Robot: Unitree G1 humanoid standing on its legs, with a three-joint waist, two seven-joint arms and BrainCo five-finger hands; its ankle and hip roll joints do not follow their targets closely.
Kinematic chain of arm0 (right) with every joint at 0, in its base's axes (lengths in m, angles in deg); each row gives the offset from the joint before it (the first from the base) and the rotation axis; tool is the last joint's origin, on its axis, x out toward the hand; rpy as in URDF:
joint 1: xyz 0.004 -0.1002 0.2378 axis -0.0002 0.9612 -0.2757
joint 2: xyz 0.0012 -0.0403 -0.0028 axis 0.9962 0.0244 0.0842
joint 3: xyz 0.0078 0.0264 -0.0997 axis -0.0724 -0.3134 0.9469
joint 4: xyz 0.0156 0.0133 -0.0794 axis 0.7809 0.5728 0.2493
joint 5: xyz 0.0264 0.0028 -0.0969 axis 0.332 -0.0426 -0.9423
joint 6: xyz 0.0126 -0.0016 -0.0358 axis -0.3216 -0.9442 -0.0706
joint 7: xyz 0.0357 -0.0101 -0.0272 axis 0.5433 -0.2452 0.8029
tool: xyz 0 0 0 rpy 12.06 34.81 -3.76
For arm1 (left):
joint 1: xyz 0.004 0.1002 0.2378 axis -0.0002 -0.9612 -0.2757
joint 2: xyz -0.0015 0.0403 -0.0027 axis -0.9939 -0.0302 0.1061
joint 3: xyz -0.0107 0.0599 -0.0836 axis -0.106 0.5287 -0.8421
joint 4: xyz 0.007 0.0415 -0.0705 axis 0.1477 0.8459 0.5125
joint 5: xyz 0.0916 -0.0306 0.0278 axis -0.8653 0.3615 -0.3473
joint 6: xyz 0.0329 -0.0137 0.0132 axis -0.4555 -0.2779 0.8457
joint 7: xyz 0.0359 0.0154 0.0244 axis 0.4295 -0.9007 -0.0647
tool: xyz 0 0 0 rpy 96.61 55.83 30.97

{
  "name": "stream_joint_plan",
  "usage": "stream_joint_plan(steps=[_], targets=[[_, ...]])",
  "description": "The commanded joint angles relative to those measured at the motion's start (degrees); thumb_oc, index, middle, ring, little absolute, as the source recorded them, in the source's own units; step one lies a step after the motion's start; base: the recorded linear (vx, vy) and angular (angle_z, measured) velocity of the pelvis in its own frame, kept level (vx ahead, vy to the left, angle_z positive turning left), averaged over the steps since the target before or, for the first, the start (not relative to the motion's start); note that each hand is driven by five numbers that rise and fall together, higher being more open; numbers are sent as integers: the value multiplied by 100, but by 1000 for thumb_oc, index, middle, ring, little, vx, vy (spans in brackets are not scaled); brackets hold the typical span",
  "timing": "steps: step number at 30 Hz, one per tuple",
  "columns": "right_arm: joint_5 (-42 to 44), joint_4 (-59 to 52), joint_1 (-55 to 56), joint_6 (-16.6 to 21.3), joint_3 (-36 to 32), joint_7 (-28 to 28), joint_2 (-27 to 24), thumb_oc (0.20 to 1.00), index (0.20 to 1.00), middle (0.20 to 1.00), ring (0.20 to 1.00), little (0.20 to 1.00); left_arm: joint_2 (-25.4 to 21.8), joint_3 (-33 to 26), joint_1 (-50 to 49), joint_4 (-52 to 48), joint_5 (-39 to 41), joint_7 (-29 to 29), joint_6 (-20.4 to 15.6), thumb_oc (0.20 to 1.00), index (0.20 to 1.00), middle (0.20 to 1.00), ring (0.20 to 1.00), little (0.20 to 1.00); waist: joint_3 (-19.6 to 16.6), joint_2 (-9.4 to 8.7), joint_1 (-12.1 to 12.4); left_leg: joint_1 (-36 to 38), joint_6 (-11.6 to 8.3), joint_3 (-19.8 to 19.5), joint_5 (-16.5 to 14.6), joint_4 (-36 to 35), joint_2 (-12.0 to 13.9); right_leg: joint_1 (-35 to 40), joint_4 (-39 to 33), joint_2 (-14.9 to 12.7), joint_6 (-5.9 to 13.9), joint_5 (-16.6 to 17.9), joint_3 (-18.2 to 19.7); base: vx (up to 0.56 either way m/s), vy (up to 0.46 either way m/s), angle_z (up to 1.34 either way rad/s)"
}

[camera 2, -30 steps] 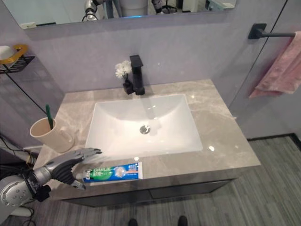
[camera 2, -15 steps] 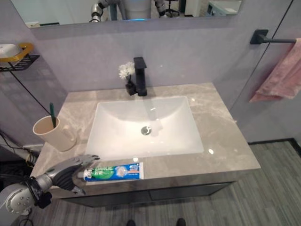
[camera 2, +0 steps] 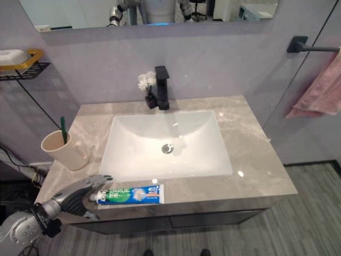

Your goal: Put brush and paste in cup on sink, flatten towel.

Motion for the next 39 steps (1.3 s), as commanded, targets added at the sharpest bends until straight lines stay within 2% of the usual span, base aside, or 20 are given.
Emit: stream_joint_plan(steps=[1, 17, 31, 32, 33, 34, 39], targets=[[190, 146, -346, 37, 234, -85, 46, 1000, 1000, 1000, 1000, 1000, 115, -64, 281, -46, 199, 33, 22, 1000, 1000, 1000, 1000, 1000, 265, -151, -58, 187, -345, 19, -9, 61, 502, -64, 35, -423, 443, 595, 4, 0, 0, 0], [233, 184, -300, 30, 279, -65, 99, 1000, 1000, 1000, 1000, 1000, 367, 75, 372, 14, 423, 88, 90, 1000, 1000, 1000, 1000, 1000, 209, -149, -105, 220, -350, 93, -17, 61, 516, -82, 35, -396, 423, 573, 48, 0, -3, -1], [214, 214, -342, 34, 365, -103, 135, 1000, 1000, 1000, 1000, 1000, 404, 504, 771, 107, 243, 64, 66, 1000, 1000, 1000, 1000, 1000, 194, -128, -162, 208, -351, 125, -16, 61, 503, -132, 35, -402, 415, 588, 111, 0, -1, 0], [211, 215, -349, 36, 366, -119, 134, 1000, 1000, 1000, 1000, 1000, 418, 550, 792, 125, 237, 67, 64, 517, 517, 517, 517, 517, 193, -123, -169, 202, -352, 135, -15, 61, 507, -147, 35, -403, 416, 591, 112, -1, -13, -3], [218, 216, -351, 32, 366, -122, 135, 1000, 1000, 1000, 1000, 1000, 418, 564, 799, 130, 234, 61, 64, 322, 322, 322, 322, 322, 191, -120, -172, 200, -352, 138, -15, 61, 508, -152, 35, -399, 415, 590, 115, 0, 0, 0], [222, 220, -359, 31, 367, -130, 139, 1000, 1000, 1000, 1000, 1000, 409, 593, 821, 132, 197, 55, 65, 200, 200, 200, 200, 200, 188, -113, -183, 197, -354, 145, -15, 61, 509, -162, 35, -397, 415, 589, 117, 0, 0, 0], [239, 243, -358, 41, 370, -160, 157, 1000, 1000, 1000, 1000, 1000, 387, 704, 903, 194, 90, 75, 43, 200, 200, 200, 200, 200, 181, -101, -199, 195, -359, 156, -14, 61, 513, -171, 35, -386, 412, 587, 144, 0, 0, 0]])
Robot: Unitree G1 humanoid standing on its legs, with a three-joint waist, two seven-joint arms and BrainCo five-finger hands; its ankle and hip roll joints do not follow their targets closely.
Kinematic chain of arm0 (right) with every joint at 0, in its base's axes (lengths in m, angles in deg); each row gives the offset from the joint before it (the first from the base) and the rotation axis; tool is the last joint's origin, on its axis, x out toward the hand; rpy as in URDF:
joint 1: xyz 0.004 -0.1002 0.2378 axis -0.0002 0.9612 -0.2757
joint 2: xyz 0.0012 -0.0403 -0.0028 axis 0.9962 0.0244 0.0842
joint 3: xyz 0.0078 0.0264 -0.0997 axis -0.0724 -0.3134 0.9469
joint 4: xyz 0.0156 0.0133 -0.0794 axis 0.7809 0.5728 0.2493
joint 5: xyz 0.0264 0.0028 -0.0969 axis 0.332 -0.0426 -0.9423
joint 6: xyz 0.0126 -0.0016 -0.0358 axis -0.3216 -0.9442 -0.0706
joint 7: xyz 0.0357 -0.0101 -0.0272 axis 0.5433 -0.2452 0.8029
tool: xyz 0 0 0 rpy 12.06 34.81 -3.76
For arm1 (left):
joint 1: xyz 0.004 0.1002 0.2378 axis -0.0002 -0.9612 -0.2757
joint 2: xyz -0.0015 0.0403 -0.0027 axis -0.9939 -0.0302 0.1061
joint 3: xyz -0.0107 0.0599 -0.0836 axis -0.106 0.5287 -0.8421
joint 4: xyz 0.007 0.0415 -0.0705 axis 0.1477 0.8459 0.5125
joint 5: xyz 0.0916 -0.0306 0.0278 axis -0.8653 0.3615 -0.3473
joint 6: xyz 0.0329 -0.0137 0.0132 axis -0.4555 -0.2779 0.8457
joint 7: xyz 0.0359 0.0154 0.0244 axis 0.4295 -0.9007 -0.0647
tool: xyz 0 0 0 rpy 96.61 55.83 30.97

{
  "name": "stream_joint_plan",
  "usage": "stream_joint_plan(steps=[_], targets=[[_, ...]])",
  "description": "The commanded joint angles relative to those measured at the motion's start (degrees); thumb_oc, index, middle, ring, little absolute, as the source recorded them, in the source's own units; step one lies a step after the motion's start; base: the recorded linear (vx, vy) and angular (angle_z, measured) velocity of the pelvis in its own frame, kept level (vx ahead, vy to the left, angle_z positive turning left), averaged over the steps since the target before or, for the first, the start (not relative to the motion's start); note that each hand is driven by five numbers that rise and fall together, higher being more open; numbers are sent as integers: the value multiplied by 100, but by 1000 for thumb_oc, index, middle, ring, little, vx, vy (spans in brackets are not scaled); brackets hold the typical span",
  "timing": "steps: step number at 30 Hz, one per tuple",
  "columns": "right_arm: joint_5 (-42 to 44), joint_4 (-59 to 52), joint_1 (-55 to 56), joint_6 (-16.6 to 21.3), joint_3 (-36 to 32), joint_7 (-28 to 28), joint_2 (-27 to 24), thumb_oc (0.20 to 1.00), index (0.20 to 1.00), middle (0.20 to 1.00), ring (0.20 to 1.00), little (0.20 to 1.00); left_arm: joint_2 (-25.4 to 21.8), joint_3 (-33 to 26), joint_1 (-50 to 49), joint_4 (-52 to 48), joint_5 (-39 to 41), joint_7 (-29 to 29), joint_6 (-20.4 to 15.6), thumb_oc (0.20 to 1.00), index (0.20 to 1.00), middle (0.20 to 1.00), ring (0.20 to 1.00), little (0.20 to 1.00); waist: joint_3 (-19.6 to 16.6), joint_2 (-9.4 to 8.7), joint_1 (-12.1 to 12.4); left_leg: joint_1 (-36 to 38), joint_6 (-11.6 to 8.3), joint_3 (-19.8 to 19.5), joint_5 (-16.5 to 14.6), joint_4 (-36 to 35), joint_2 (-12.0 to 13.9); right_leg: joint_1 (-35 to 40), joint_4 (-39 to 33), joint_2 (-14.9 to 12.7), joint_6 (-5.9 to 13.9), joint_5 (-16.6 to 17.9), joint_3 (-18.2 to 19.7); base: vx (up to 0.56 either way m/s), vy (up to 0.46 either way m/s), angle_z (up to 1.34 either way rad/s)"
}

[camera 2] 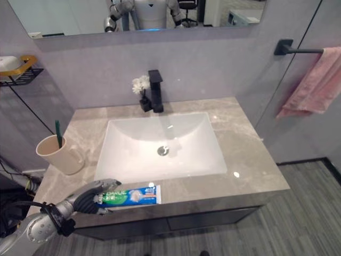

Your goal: Put brush and paste in cup on sink, flatten towel.

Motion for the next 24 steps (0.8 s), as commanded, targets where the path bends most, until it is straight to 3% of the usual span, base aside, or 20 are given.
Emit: stream_joint_plan(steps=[1, 11, 12, 14, 16, 18, 19, 24], targets=[[220, 159, -373, 43, 226, -107, 72, 1000, 1000, 1000, 1000, 1000, 12, 79, 468, -18, -111, -27, -102, 200, 200, 200, 200, 200, 292, -96, -101, 206, -370, 17, -9, 61, 515, -73, 35, -388, 403, 558, -2, 0, 0, 0], [240, 247, -418, 27, 220, -168, 90, 1000, 1000, 1000, 1000, 1000, 59, 346, 664, 116, -126, -36, -108, 200, 200, 200, 200, 200, 215, -115, -107, 286, -380, 32, -22, 61, 543, -12, 35, -356, 399, 543, 7, 0, 0, 0], [257, 270, -429, 17, 216, -162, 103, 1000, 1000, 1000, 1000, 1000, 88, 374, 701, 160, -97, -28, -87, 253, 253, 253, 253, 253, 191, -121, -108, 304, -379, 31, -23, 61, 544, 7, 35, -352, 394, 546, 14, 0, 0, 0], [266, 288, -442, 16, 212, -159, 113, 1000, 1000, 1000, 1000, 1000, 94, 397, 731, 172, -78, -24, -73, 526, 526, 526, 526, 526, 182, -124, -102, 315, -377, 35, -25, 61, 546, 20, 35, -351, 392, 551, 15, 0, 0, 0], [270, 301, -460, 11, 220, -161, 124, 1000, 1000, 1000, 1000, 1000, 101, 400, 743, 173, -67, -22, -65, 545, 545, 545, 545, 545, 168, -126, -97, 319, -375, 30, -26, 61, 549, 24, 35, -352, 390, 554, 13, 0, 0, 0], [283, 336, -504, 0, 225, -156, 137, 1000, 1000, 1000, 1000, 1000, 150, 409, 773, 205, 22, -25, -34, 652, 652, 652, 652, 652, 141, -138, -88, 318, -371, 11, -26, 61, 550, 39, 35, -346, 383, 559, 14, 0, 0, 0], [296, 370, -513, -12, 220, -148, 150, 1000, 1000, 1000, 1000, 1000, 188, 392, 758, 182, 126, -31, 4, 746, 746, 746, 746, 746, 124, -144, -80, 322, -370, 15, -22, 61, 554, 52, 35, -341, 379, 558, 7, 0, 0, 0], [268, 451, -521, -27, 214, -153, 171, 1000, 1000, 1000, 1000, 1000, 271, 276, 656, 93, 363, -32, 81, 922, 922, 922, 922, 922, 98, -138, -68, 329, -365, 8, -24, 61, 558, 48, 35, -329, 373, 543, 12, 0, 0, 0]])
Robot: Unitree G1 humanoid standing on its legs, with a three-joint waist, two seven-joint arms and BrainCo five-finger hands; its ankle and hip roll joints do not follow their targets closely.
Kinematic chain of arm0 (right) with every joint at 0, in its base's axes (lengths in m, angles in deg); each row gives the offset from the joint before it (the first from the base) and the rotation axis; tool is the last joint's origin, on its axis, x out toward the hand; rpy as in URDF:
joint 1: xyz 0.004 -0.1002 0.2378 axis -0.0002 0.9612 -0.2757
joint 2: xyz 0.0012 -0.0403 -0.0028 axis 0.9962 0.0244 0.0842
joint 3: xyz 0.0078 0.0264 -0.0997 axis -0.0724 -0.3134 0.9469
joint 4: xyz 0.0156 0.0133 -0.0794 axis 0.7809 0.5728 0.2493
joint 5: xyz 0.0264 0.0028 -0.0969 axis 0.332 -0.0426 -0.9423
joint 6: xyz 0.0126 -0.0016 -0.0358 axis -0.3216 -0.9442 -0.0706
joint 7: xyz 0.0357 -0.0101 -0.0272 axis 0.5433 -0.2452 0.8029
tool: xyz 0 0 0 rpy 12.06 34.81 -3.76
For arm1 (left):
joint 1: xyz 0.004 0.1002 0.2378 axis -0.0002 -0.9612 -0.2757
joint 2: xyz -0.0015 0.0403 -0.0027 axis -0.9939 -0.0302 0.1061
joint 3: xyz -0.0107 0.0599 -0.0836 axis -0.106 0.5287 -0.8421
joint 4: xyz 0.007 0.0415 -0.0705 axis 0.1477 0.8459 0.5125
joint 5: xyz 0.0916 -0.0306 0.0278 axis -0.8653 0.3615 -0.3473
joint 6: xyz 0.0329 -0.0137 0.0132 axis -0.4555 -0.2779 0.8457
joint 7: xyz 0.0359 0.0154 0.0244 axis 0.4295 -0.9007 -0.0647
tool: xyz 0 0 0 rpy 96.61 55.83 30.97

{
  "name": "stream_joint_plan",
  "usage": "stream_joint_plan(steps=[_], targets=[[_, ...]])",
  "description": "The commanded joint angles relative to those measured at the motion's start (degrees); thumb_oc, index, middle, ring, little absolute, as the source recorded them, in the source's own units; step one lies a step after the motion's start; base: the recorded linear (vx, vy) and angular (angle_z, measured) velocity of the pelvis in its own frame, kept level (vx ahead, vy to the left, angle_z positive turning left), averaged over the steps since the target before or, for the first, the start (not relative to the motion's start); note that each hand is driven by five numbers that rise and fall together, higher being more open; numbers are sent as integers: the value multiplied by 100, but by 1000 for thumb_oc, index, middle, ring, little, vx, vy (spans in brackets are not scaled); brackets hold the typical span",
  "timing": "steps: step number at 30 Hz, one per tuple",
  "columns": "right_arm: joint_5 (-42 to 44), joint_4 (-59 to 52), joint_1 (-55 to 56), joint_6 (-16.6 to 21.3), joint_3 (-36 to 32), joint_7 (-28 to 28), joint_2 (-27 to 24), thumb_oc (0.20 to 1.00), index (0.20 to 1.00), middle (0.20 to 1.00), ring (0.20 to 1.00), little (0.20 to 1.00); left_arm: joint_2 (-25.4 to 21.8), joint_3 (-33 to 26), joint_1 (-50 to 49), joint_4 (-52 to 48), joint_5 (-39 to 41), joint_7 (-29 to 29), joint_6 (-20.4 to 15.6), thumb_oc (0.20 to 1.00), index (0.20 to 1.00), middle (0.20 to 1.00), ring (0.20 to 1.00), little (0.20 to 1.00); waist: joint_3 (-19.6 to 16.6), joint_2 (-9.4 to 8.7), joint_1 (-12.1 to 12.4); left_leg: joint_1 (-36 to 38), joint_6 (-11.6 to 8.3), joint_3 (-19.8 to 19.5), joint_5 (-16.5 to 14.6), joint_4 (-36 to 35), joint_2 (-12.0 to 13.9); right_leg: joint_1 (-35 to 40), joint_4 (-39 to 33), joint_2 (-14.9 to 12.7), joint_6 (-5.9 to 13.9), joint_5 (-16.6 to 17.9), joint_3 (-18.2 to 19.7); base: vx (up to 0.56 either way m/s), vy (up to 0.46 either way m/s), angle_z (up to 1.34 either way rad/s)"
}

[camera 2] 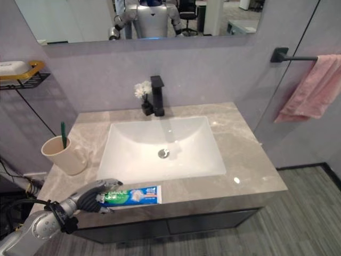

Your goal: Put brush and paste in cup on sink, flatten towel.

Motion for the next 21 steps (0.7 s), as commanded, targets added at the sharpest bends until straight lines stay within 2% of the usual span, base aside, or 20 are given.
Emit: stream_joint_plan(steps=[1, 2, 3, 21], targets=[[161, 287, -489, -27, 202, -76, 118, 1000, 1000, 1000, 1000, 1000, 238, -81, 336, -188, 372, 2, -19, 947, 947, 947, 947, 947, 255, -100, -68, 304, -377, 17, -19, 62, 561, 10, 35, -335, 372, 530, -1, 0, 0, 0], [161, 289, -490, -26, 203, -76, 118, 1000, 1000, 1000, 1000, 1000, 237, -85, 333, -192, 376, -1, -17, 956, 956, 956, 956, 956, 255, -99, -68, 304, -378, 18, -19, 62, 561, 9, 35, -334, 372, 529, 0, 0, 0, 0], [161, 310, -488, -26, 195, -80, 119, 1000, 1000, 1000, 1000, 1000, 249, -106, 328, -204, 408, -2, -7, 1000, 1000, 1000, 1000, 1000, 253, -96, -66, 302, -379, 21, -16, 62, 561, 8, 35, -330, 369, 524, 0, 0, 0, 0], [191, 232, -353, -7, 205, -12, 135, 1000, 1000, 1000, 1000, 1000, 402, -389, 237, -312, 678, 45, 75, 1000, 1000, 1000, 1000, 1000, 302, -85, -102, 259, -392, 39, 9, 62, 576, -31, 35, -316, 352, 507, 8, 0, 0, 0]])
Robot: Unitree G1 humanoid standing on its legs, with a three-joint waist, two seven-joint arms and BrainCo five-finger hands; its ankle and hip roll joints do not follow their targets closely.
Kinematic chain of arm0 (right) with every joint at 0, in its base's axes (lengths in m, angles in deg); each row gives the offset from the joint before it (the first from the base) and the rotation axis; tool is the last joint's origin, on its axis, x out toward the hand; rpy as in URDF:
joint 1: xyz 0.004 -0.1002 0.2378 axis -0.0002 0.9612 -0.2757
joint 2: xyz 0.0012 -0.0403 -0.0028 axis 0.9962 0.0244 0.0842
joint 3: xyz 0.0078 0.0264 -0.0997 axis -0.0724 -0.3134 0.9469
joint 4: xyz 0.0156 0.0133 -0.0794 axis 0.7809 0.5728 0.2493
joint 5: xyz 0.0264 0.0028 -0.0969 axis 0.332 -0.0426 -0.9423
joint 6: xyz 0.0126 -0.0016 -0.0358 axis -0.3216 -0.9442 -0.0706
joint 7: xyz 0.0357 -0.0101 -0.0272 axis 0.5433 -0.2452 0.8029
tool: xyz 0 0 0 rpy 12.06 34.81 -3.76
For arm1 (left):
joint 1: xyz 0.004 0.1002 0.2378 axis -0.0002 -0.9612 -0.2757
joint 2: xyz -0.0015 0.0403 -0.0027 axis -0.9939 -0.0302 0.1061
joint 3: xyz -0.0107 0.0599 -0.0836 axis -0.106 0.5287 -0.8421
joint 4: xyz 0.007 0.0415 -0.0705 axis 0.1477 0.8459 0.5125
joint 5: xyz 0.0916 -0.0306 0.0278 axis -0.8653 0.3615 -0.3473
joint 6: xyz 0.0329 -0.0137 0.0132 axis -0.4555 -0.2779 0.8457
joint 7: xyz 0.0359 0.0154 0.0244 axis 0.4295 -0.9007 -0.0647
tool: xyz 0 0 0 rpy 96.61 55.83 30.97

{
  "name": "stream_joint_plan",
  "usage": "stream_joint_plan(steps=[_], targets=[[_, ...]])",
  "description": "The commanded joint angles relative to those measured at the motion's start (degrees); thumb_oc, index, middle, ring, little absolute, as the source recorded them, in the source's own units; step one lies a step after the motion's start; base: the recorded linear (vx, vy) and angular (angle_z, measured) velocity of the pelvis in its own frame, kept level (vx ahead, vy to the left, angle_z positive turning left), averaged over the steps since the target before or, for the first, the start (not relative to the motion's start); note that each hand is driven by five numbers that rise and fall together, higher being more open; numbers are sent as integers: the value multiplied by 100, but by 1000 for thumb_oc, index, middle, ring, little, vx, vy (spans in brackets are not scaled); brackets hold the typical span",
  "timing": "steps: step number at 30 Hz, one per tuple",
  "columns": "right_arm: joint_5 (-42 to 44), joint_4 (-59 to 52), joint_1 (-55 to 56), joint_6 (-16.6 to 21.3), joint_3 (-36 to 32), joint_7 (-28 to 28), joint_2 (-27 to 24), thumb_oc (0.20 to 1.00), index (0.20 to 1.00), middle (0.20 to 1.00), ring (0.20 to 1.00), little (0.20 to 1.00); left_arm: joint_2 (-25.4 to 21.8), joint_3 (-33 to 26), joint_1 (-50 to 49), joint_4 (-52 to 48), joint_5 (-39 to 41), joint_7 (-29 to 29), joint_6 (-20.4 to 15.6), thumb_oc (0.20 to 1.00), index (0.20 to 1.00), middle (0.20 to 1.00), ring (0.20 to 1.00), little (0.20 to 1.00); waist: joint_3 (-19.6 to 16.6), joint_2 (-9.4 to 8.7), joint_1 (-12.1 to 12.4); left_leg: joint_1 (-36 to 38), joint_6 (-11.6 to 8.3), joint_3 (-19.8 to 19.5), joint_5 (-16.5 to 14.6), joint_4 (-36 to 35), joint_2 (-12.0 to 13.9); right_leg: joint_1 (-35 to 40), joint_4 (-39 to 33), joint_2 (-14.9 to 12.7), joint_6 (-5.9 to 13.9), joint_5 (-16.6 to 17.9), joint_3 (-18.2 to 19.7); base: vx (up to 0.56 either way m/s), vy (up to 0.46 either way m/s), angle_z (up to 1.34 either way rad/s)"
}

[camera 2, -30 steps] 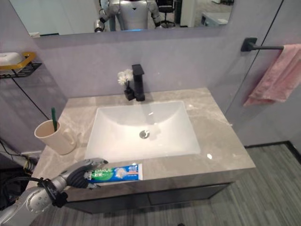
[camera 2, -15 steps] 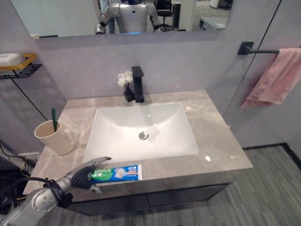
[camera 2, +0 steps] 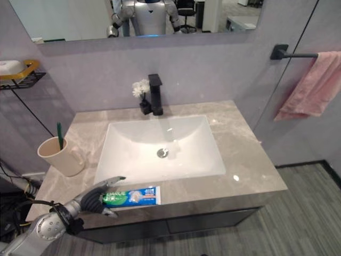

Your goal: Put brush and paste in cup on sink, flatten towel.

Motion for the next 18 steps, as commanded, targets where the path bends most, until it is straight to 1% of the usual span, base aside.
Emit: stream_joint_plan(steps=[1, 18], targets=[[192, 155, -365, 0, 209, -12, 113, 1000, 1000, 1000, 1000, 1000, 95, -376, 248, -300, 241, 123, -71, 1000, 1000, 1000, 1000, 1000, 263, -118, -84, 269, -384, 37, 10, 62, 560, -20, 36, -329, 349, 528, 14, 0, 0, 0], [126, 360, -497, -29, 188, -52, 153, 1000, 1000, 1000, 1000, 1000, 236, -408, 307, -457, 715, 112, -49, 1000, 1000, 1000, 1000, 1000, 289, -99, -52, 278, -370, 11, -11, 62, 553, 2, 36, -331, 345, 508, -3, 0, 0, 0]])
